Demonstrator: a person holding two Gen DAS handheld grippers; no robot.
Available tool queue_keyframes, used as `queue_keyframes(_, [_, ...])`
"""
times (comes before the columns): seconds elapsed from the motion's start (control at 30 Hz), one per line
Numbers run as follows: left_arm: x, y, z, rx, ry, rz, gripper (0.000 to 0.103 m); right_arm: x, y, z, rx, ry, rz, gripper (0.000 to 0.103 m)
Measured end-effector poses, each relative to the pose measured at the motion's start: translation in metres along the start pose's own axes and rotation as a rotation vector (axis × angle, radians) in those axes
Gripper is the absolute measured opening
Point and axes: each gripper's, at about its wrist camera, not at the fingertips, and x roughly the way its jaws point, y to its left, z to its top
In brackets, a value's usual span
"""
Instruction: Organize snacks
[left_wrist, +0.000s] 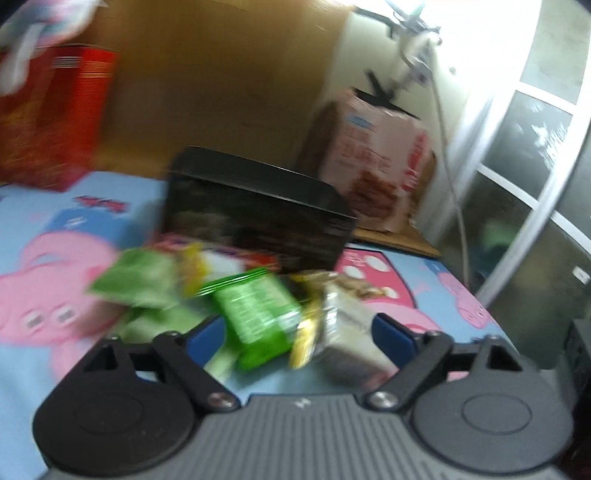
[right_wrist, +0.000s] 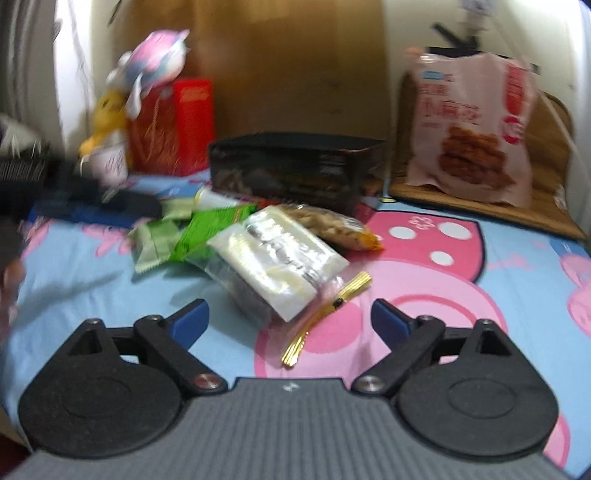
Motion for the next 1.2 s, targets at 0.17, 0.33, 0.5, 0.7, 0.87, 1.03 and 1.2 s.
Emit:
queue_keyframes(0.17, [0.052, -0.026, 0.003, 0.067, 0.128, -0.057, 0.06, 0.014, -0.008, -0.001, -0.015, 0.038, 0.032, 0.074])
queue_keyframes(0.33, [0.044, -0.038, -0.006, 0.076, 0.144, -0.091, 0.047, -0.004, -0.013, -0.002, 0.034, 0.018, 0.08, 0.042])
queue_keyframes(0.5, [0.005, -0.029, 0.02, 0.03, 0.029, -0.134, 0.047, -0.023, -0.007, 0.028, 0.017, -0.087, 0.132, 0.042])
queue_keyframes(0.7, [0.026, -0.008, 0.1, 0.015, -0.137, -0.052, 0.049, 0.024, -0.021, 0.113, -0.022, -0.199, 0.144, 0.042])
queue_keyframes(0.87, [0.08, 0.025, 0.131, -0.06, -0.08, 0.037, 0.049, 0.096, -0.039, 0.147, 0.033, -0.095, 0.155, 0.042])
queue_keyframes(1.03, [0.107, 0.041, 0.12, -0.082, -0.034, 0.092, 0.05, 0.122, -0.041, 0.143, 0.024, -0.036, 0.132, 0.045])
queue_keyframes(1.2, [0.083, 0.044, 0.117, -0.104, -0.081, 0.04, 0.051, 0.093, -0.049, 0.134, 0.064, -0.114, 0.117, 0.055])
